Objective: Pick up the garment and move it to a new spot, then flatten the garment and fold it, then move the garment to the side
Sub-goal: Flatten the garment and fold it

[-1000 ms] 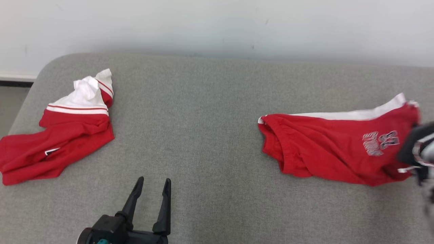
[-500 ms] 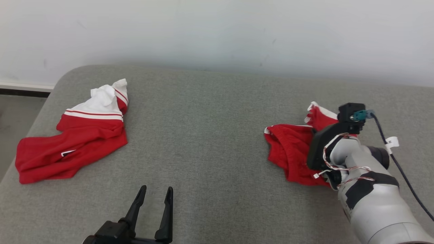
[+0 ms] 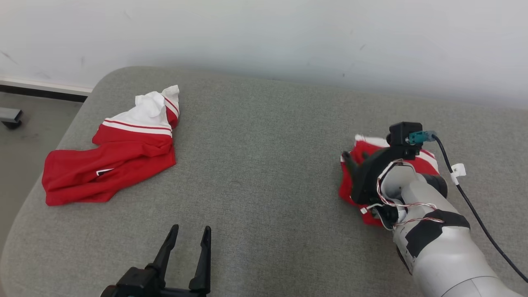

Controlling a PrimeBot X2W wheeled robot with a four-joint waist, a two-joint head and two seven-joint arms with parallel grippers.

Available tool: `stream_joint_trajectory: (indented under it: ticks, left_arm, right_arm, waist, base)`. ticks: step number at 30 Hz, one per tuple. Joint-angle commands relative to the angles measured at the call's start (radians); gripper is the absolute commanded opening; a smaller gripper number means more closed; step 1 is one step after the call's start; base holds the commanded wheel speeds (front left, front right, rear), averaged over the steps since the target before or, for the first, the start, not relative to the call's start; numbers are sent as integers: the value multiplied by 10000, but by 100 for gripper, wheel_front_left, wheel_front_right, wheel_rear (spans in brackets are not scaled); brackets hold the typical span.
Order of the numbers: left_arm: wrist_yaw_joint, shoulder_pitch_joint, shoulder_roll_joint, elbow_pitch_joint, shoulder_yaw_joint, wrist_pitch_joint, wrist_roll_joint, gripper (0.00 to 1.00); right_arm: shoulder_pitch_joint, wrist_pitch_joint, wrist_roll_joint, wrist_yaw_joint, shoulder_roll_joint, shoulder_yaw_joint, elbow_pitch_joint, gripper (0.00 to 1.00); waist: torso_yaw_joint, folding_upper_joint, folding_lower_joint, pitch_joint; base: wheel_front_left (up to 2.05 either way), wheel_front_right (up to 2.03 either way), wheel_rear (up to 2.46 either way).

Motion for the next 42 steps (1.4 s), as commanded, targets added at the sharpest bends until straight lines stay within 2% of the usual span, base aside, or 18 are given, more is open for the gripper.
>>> stream_joint_trajectory:
  ticks: [1,6,10,15,16,17,18,23,27,32,36,37,38,39,42]
  left_arm:
    - [35,-103,16,10,83,-7,53,100]
    - [75,-87,15,-139,348,-7,262,100]
    - [2,-189,15,-238,450,-7,401,100]
    - [-88,-364,16,-226,400,-7,449,100]
    - [-111,-407,16,-223,371,-7,442,100]
    - [-106,-448,15,-225,336,-7,436,100]
    - [-100,-476,15,-231,315,-7,425,100]
    - [-156,-659,16,-219,234,-7,432,100]
    - [-128,-791,15,-153,255,-7,429,100]
    - [-97,-685,16,-50,367,-7,487,100]
    - [-79,-500,15,-5,458,-7,490,100]
    - [-65,-444,16,26,523,-7,504,100]
    - [-52,-381,19,53,574,-7,515,100]
    - [-47,-324,21,73,632,-7,527,100]
    - [24,-250,15,6,841,-7,522,100]
  right_arm:
    - [160,73,524,-26,-4,244,-343,100]
    - [369,254,1743,-26,-9,760,-1203,100]
    - [597,-19,1805,-26,-466,696,-1371,100]
    - [1131,-599,1197,-26,-1205,614,-958,100]
    - [1232,-775,1062,-26,-1286,595,-845,46]
    - [1349,-1008,858,-26,-1341,615,-732,6]
    - [1447,-1221,638,-26,-1328,698,-646,0]
    - [1821,-1896,-48,-27,-533,1308,-408,0]
    - [2151,-2074,52,-27,-75,2227,-759,0]
    - [2874,-1657,1547,-27,-7,3988,-2359,0]
    - [3161,-1728,2437,-27,-24,4517,-3191,0]
    - [3275,-1847,2723,-27,-16,4582,-3441,3]
    - [3352,-1989,2832,-27,-12,4594,-3639,42]
    - [3444,-2183,2960,-27,-9,4553,-3872,100]
    - [3779,-2812,3095,-27,-316,4186,-4550,100]
  waist:
    - [-54,-1,1,1]
    - [-372,-1,1,-137]
    - [-566,-1,1,-228]
    - [-628,-1,1,-234]
    - [-618,-1,1,-213]
    - [-608,-1,1,-188]
    - [-602,-1,1,-152]
    - [-568,-1,1,30]
    - [-587,-1,1,69]
    - [-784,-1,1,-136]
    - [-1028,-1,1,-345]
    - [-1130,-1,1,-453]
    - [-1226,-1,1,-551]
    - [-1337,-1,1,-660]
    - [-1697,-1,1,-893]
  base:
    - [0,0,0]
    - [0,0,0]
    - [0,0,0]
    - [0,0,0]
    - [0,0,0]
    - [0,0,0]
    - [0,0,0]
    - [0,0,0]
    - [0,0,0]
    - [0,0,0]
    - [0,0,0]
    - [0,0,0]
    - [0,0,0]
    - [0,0,0]
    - [0,0,0]
